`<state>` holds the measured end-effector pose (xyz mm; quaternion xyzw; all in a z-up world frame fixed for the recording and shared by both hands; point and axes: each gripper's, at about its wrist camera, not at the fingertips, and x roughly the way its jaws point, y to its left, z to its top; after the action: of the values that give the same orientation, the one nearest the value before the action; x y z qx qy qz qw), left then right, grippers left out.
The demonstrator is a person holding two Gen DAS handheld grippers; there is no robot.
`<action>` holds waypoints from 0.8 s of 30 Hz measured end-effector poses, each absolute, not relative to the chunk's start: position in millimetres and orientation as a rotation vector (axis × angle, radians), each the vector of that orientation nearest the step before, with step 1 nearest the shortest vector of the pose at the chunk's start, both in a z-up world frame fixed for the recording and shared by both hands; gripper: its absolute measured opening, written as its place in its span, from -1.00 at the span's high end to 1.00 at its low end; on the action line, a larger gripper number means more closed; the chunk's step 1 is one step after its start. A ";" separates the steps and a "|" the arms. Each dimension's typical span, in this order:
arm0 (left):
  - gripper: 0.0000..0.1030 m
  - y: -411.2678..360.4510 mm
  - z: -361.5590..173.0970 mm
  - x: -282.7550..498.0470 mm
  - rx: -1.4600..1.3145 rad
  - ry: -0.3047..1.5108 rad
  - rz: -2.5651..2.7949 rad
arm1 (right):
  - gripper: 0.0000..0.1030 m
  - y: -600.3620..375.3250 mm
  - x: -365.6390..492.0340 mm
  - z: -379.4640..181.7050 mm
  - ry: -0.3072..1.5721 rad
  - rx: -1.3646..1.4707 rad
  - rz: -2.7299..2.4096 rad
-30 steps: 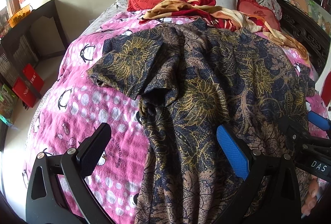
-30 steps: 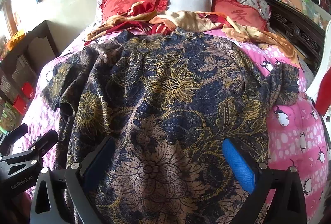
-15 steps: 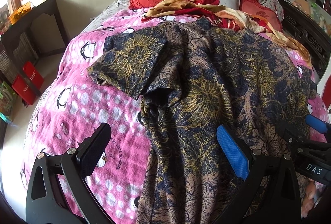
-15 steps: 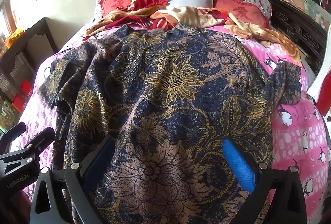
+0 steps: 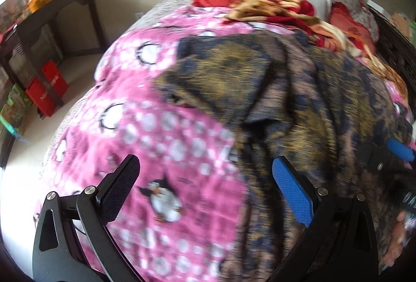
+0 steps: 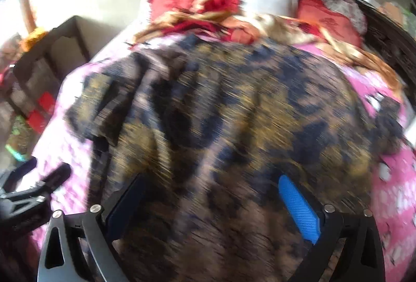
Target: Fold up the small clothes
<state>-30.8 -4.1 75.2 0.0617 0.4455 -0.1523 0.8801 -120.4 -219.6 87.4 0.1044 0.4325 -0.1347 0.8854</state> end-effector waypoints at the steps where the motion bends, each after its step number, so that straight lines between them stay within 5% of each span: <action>1: -0.99 3.0 73.8 -26.7 0.121 0.930 -0.301 | -0.82 -214.5 -111.0 91.0 0.888 0.217 -0.243; 6: -0.99 30.6 65.3 -6.6 0.077 0.950 -0.238 | -0.43 -189.0 -61.4 100.9 0.836 0.246 -0.056; 19: -0.99 49.8 48.2 16.4 0.056 0.987 -0.210 | -0.16 -145.8 48.7 79.5 0.851 0.209 0.114; 22: -0.99 50.1 46.1 18.4 0.060 0.991 -0.204 | 0.06 -144.1 63.4 69.0 0.888 0.200 0.097; 23: -0.99 50.5 46.2 18.3 0.060 0.990 -0.202 | 0.27 -145.9 65.4 66.9 0.892 0.225 0.102; 24: -0.99 51.2 46.6 18.2 0.059 0.989 -0.201 | 0.70 -147.9 67.3 65.0 0.887 0.258 0.112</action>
<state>18.2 51.2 46.6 0.0281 0.4735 -0.0963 0.8750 67.3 -147.9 65.0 0.1242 0.4277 0.0541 0.8937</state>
